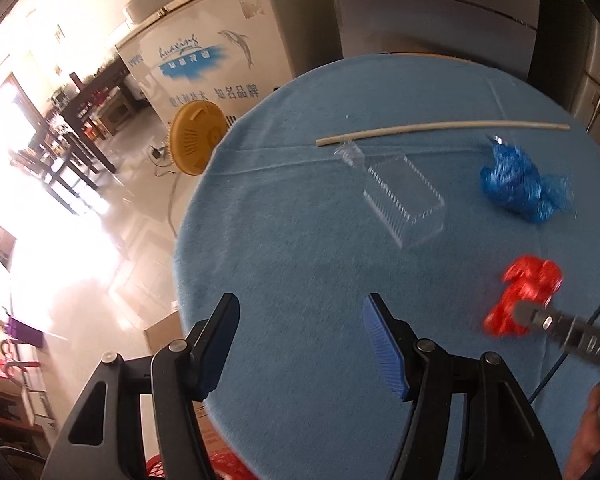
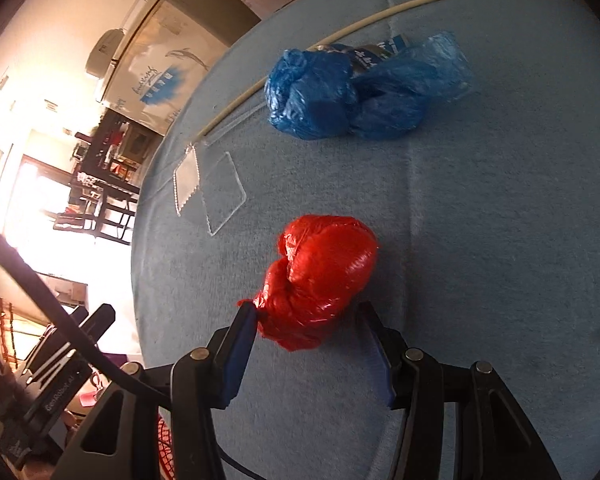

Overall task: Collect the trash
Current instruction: 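Grasp the red bag with the right tool while the left tool approaches the clear tray, then close the left tool on the clear plastic tray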

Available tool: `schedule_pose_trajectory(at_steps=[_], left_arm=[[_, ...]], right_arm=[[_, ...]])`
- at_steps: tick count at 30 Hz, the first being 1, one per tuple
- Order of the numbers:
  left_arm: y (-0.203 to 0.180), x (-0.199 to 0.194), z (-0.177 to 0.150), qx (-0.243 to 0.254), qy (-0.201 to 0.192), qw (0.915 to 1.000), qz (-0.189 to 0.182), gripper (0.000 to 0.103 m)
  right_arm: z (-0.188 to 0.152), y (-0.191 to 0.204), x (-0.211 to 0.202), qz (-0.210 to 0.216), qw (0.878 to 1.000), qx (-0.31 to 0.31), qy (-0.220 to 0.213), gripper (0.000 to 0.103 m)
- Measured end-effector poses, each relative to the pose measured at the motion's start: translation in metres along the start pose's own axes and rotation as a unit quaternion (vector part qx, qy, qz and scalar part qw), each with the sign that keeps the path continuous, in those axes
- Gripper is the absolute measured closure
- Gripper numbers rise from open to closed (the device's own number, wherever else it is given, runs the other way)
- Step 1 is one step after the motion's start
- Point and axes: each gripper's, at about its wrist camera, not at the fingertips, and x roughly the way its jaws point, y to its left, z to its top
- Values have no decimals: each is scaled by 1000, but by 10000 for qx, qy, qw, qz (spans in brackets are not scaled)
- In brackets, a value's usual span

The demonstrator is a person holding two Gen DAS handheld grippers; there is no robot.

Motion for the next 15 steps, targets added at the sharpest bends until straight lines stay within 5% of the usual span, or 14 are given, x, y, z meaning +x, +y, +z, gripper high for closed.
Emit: schedule_pose_trajectory(at_steps=[7,15], left_arm=[[-13,27,49,-101,66,9986,-512,38],[-41,76,92,-274,615,9932,-946,38]], right_arm=[[9,15,8,-207,9997,-9,-97,47],[16,12,14,-290,9993,8,-233,48]])
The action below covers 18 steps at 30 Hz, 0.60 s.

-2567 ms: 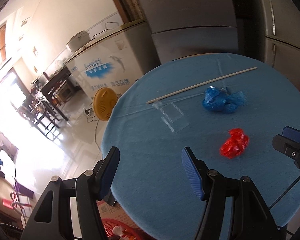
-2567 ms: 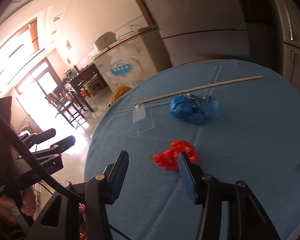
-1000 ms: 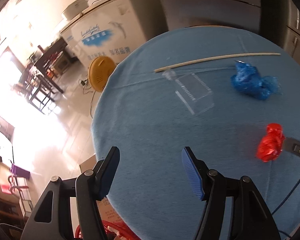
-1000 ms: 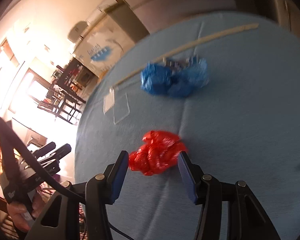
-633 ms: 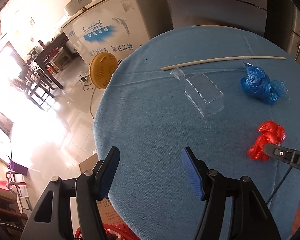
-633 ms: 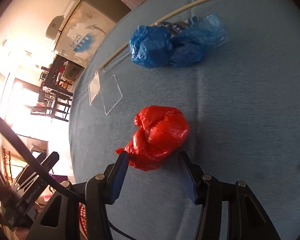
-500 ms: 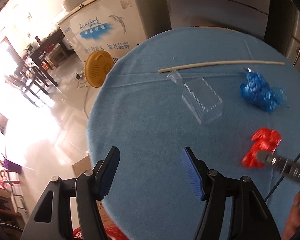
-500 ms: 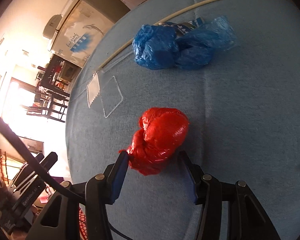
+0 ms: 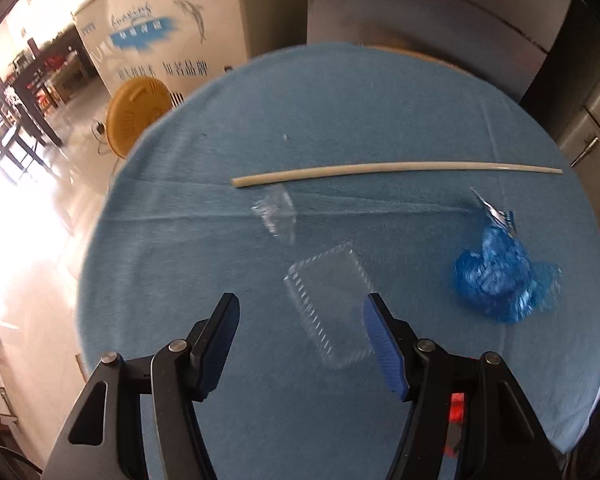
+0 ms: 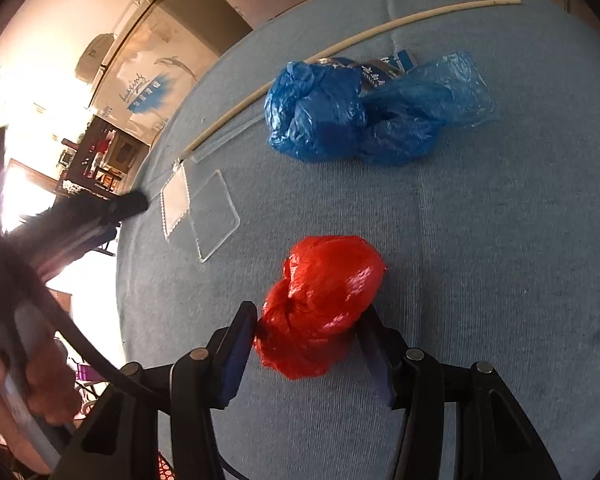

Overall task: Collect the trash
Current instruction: 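Close the left tool on the clear plastic tray, then carry the clear tray in the left tool while the right tool carries the red bag to the basket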

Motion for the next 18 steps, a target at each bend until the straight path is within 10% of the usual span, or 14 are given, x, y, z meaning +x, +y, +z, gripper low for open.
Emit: schedule_pose_trajectory(at_steps=[18], left_arm=[[-12,30,-18,30,201,9991,-363,58]], right_arm=[[-11,0,-13,-49,9983,-502,-276,55]])
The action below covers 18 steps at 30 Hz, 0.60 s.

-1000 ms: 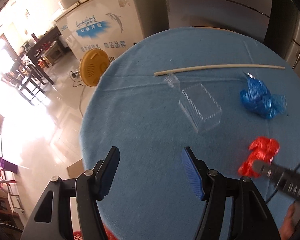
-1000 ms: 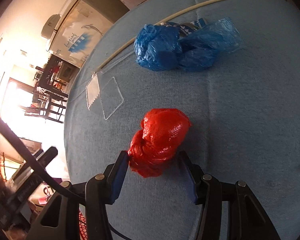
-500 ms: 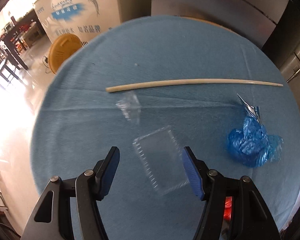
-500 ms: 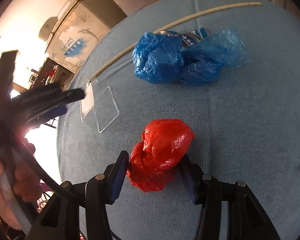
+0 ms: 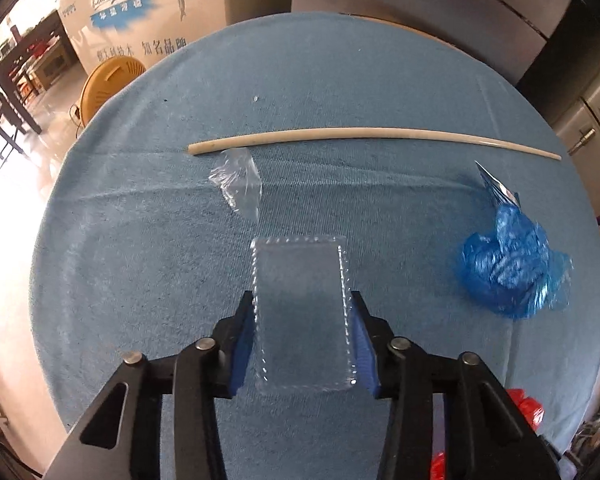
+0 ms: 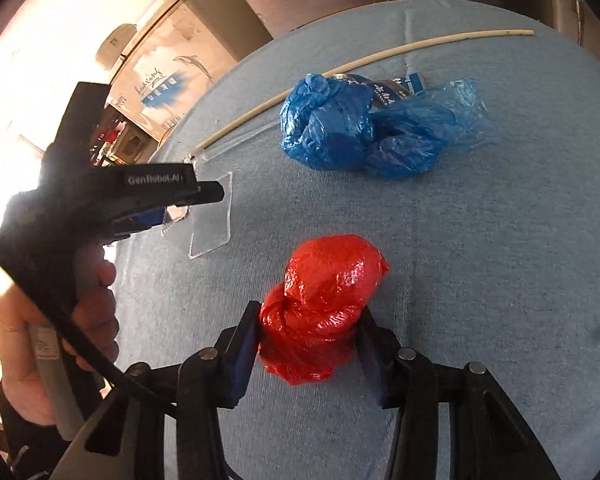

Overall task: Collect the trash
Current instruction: 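Carry the clear tray in the left tool while the right tool carries the red bag to the basket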

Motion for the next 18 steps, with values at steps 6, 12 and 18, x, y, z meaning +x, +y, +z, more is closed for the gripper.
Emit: schedule_pose_trajectory(at_steps=[6,12,18], left_arm=[[5,-28,-27,46,-265,9996,-18,58],[8,-82,-71,97,-657,9977,129,58],[22,-132,-103,-18,-1084,9934,386,58]], right_arm=[[-7,6,-11,80,9998,-127,-126,55],[-18,15,-27,176,9988,-362,-275,55],[-29,29,-48,390,9957,-665,-514,55]])
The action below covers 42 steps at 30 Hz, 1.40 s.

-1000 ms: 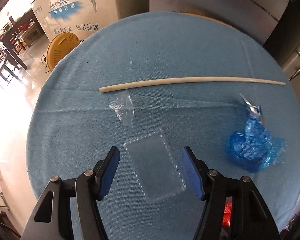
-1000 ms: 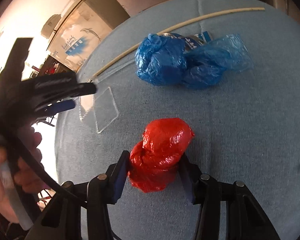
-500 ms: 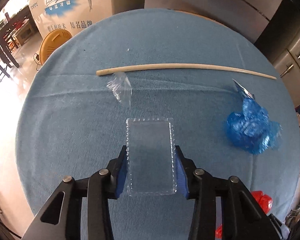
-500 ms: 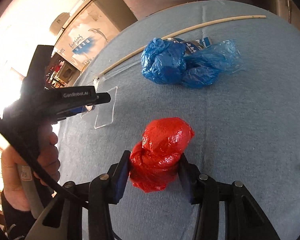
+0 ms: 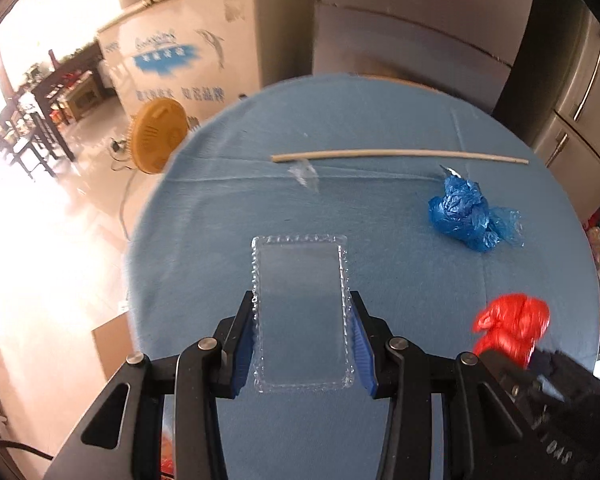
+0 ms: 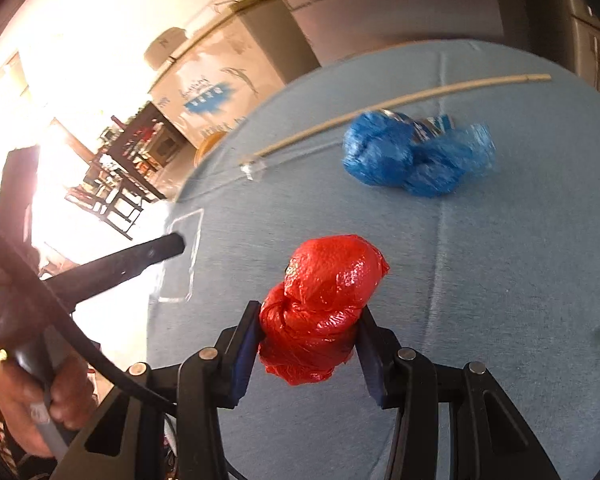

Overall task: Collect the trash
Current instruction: 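Carry the clear tray in the left tool while the right tool carries the red bag to the basket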

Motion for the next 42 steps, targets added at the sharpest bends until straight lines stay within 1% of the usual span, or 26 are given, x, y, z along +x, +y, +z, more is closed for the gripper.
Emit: schedule_pose_trajectory(at_steps=[2,3,6,12,16,19,22,26,28,33,38,42], left_arm=[[6,-21,-11,-32,-179,9997,172,58],[14,-21,-12,-42,-226,9995,226,58],[23,-47,-29,-112,-380,9984,395,58],[38,-69,-55,-144,-636,9949,765,58],[50,-82,-74,-295,-702,9932,878,58],[62,-88,-90,-421,-663,9918,1004,58],[76,-94,-104,-625,-632,9896,1128,58],[100,-102,-120,-896,-612,9840,1412,58],[110,-105,-127,-1002,-582,9817,1508,58],[130,-112,-143,-1260,-536,9753,1732,58],[141,-117,-147,-1369,-583,9707,1886,58],[146,-123,-151,-1424,-659,9679,1965,58]], right_arm=[[-3,8,-9,50,9998,-160,-122,55],[-4,11,-12,78,9996,-222,-159,55],[-10,22,-24,203,9986,-411,-265,55],[-22,42,-44,378,9950,-791,-484,55],[-33,59,-57,478,9891,-1226,-660,55],[-43,75,-62,615,9823,-1626,-691,55],[-52,92,-62,801,9740,-2023,-636,55],[-64,118,-59,1089,9618,-2460,-503,55],[-68,127,-56,1202,9574,-2587,-439,55],[-78,154,-48,1475,9421,-2997,-283,55],[-88,179,-46,1716,9286,-3283,-243,55],[-95,192,-45,1857,9208,-3421,-227,55]])
